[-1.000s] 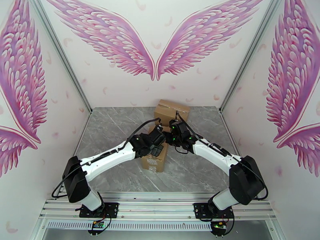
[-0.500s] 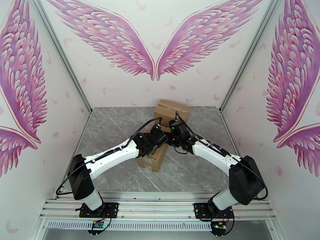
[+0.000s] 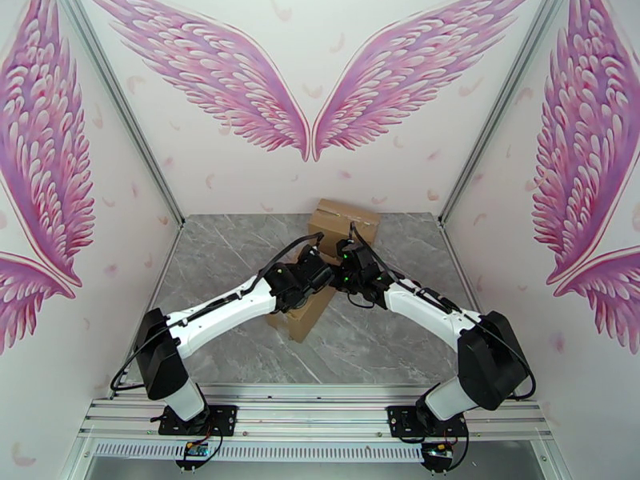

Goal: Unpack the express box

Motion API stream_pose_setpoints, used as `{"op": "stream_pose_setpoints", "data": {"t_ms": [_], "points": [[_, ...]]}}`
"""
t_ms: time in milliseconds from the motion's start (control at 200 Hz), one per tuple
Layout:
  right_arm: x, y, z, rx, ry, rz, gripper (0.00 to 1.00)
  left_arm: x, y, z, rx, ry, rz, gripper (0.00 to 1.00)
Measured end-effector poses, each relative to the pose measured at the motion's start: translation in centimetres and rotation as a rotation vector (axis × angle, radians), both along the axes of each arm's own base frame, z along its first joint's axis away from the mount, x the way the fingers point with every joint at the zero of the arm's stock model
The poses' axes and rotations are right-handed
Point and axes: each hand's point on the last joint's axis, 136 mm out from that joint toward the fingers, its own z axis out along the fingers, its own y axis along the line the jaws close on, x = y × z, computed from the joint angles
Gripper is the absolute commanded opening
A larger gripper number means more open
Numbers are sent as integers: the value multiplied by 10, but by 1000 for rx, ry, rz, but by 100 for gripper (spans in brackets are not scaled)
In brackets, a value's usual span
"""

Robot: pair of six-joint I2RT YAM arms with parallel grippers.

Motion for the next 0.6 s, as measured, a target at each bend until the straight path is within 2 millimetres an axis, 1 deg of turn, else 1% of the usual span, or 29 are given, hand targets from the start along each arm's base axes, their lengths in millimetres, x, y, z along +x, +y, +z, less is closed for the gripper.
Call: {"op": "stream_pose_setpoints", "data": {"t_ms": [45,210,295,420,480,560,600], "points": [[0,0,0,2,-1,1,93,2,3,0,-16,13,5,25],[1,2,2,8,-9,3,93,7,14,5,-97,52,19,18],[1,3,3,10,-10,6,93,8,17,8,-119,68,8,19],[1,3,-1,7,-3,7,93,5,13,5,-103,97,-50,19],[1,3,-2,6,-1,8,93,4,11,4,-94,109,-71,22],[2,3,-2,6,-1,8,93,3,10,0,-71,122,-95,29],[2,3,-2,6,-1,7,93,3,10,-3,-58,127,-104,35]]}}
